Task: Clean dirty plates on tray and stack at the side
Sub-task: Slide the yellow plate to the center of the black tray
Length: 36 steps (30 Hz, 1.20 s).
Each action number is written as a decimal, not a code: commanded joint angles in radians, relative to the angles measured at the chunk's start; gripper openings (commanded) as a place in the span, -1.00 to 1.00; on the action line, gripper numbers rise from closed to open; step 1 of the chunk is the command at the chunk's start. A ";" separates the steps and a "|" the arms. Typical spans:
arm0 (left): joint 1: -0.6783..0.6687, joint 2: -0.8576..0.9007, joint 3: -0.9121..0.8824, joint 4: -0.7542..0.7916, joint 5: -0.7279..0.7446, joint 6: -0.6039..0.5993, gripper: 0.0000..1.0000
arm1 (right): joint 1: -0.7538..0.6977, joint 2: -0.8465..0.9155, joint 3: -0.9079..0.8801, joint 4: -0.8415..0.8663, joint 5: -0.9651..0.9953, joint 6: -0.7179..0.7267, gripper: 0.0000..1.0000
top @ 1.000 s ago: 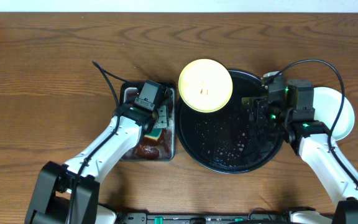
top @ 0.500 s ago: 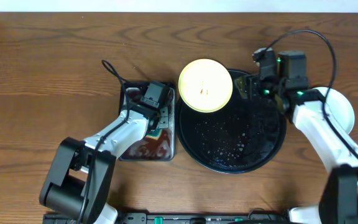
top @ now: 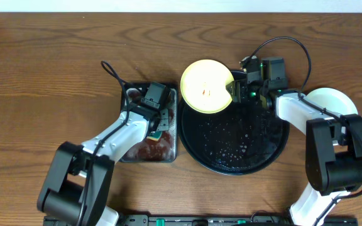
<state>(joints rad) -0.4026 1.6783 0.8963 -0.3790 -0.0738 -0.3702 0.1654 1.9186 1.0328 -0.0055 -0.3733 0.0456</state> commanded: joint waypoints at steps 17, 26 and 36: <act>-0.002 -0.064 -0.002 -0.053 0.066 -0.009 0.24 | 0.035 0.070 0.010 0.035 0.096 0.100 -0.35; -0.002 -0.064 -0.002 -0.054 0.066 -0.009 0.25 | 0.034 0.069 0.011 0.090 0.053 0.118 -0.98; -0.002 -0.064 -0.002 -0.065 0.065 -0.008 0.29 | -0.021 -0.117 0.011 -0.243 0.063 0.106 -0.98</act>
<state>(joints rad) -0.4030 1.6192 0.8963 -0.4404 -0.0063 -0.3733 0.1856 1.9041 1.0443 -0.1581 -0.3225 0.1589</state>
